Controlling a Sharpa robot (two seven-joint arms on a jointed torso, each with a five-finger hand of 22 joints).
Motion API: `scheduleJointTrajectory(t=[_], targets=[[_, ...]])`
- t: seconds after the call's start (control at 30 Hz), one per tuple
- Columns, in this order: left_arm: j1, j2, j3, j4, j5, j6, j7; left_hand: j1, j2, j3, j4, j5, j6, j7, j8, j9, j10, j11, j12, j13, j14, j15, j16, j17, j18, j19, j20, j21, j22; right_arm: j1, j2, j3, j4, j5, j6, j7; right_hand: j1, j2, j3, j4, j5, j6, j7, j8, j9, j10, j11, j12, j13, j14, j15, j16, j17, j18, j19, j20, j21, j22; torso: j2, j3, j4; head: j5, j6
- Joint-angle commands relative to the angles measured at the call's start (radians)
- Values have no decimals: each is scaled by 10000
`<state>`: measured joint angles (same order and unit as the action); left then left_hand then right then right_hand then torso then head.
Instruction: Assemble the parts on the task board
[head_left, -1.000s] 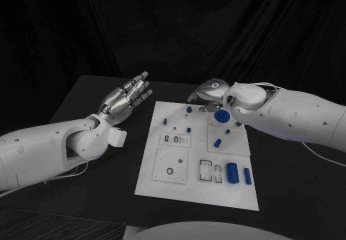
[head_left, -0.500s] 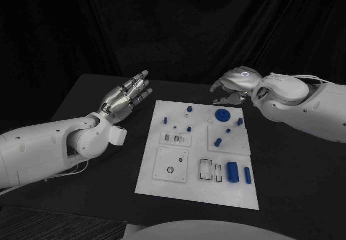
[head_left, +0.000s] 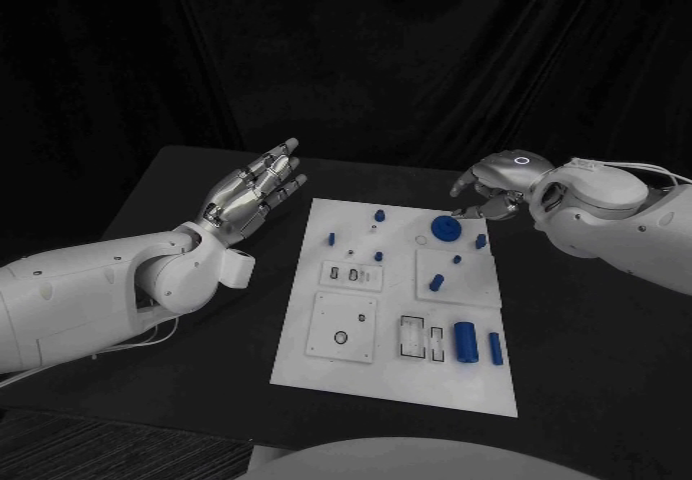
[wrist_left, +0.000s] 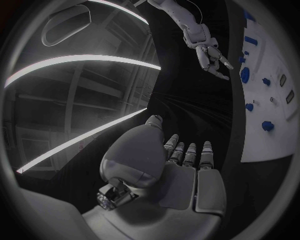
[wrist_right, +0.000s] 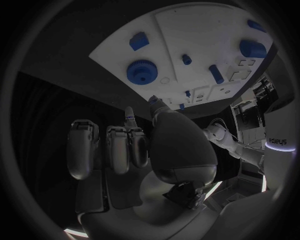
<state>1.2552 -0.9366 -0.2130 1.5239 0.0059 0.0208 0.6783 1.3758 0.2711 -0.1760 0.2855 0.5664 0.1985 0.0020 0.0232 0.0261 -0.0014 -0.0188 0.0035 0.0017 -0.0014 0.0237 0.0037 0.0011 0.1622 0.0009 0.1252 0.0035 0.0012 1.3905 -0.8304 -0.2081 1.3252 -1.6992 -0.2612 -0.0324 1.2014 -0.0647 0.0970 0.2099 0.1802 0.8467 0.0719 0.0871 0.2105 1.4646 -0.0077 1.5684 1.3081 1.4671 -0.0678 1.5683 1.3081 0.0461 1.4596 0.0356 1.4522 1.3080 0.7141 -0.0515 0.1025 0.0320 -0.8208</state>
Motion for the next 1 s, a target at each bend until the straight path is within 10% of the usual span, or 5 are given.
scheduleJointTrajectory(t=[0.03,1.0], targets=[[26,28,9,7,-7,129,640,77,26,27,-3,72,9,44,44,13,14,78,-35,-17,14,67,-37,-11,114,-9,86,-35,-12,-121,-67,5,-18,300,249,-410,64,-74,47,-49,-54,-43,39,-35,17,1062,-15,24,2627,1036,-93,25,2627,-91,190,8,68,1646,-2,3,0,-52,-15],[22,52,8,-87,-7,156,664,111,5,32,-22,120,19,44,47,15,14,89,-35,-17,14,77,-37,-11,110,-9,93,-35,-12,-601,174,4,-511,323,-355,-180,484,-295,144,-123,-155,155,98,95,184,1062,16,24,2627,1036,-19,25,2627,-192,469,60,393,1958,-10,-1,13,-88,9]])
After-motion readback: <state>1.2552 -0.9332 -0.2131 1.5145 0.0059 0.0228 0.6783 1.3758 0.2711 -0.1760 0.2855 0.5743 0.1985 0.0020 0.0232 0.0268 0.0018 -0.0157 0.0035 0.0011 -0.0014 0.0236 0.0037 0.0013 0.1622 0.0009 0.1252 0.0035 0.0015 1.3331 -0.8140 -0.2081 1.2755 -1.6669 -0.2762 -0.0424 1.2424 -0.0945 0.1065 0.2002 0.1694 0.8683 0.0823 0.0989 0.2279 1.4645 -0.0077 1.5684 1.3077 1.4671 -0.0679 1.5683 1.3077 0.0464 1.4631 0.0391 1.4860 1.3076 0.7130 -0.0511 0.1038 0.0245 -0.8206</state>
